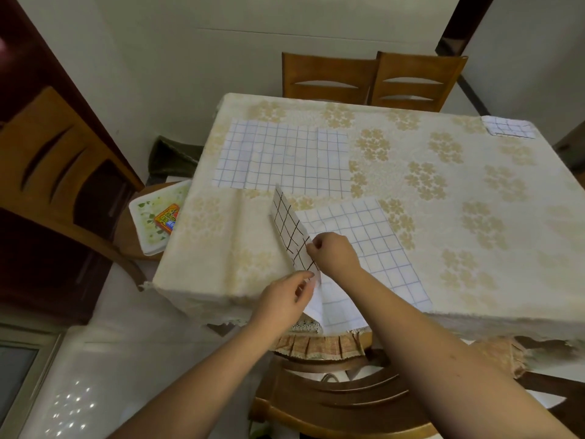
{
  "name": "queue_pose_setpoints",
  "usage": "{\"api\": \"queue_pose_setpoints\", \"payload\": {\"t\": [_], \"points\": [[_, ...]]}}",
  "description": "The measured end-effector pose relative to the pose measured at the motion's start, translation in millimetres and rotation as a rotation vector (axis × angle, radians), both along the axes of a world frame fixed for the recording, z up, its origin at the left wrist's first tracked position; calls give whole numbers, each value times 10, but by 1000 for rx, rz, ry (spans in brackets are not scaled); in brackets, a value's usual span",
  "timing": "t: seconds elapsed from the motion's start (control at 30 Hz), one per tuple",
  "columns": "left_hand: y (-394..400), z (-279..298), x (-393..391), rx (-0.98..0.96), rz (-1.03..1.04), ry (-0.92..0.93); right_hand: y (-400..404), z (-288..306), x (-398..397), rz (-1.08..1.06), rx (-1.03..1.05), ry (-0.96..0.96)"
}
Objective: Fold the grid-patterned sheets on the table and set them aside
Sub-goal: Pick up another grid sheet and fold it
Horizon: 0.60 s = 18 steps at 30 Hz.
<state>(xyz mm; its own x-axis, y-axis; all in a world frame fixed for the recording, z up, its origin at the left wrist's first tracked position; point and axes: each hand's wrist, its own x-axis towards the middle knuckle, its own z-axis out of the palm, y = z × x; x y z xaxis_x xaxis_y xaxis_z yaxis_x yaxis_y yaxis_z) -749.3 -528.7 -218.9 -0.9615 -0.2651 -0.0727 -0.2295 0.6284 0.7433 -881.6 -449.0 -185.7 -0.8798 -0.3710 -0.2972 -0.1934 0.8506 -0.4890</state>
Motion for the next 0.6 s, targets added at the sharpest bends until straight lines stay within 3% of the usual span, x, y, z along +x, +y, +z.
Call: {"api": "queue_pose_setpoints", "payload": {"t": [0.17,0.33,0.6], "points": [[129,-24,-198,254,206,-6,429,126,-416,-6,-83,-59],[322,-203,-515,267,296,-53,937,139,-901,-13,-74,-88],[578,-630,-987,422,373,-311,1574,-130,-1440,-114,-117,-118]]}}
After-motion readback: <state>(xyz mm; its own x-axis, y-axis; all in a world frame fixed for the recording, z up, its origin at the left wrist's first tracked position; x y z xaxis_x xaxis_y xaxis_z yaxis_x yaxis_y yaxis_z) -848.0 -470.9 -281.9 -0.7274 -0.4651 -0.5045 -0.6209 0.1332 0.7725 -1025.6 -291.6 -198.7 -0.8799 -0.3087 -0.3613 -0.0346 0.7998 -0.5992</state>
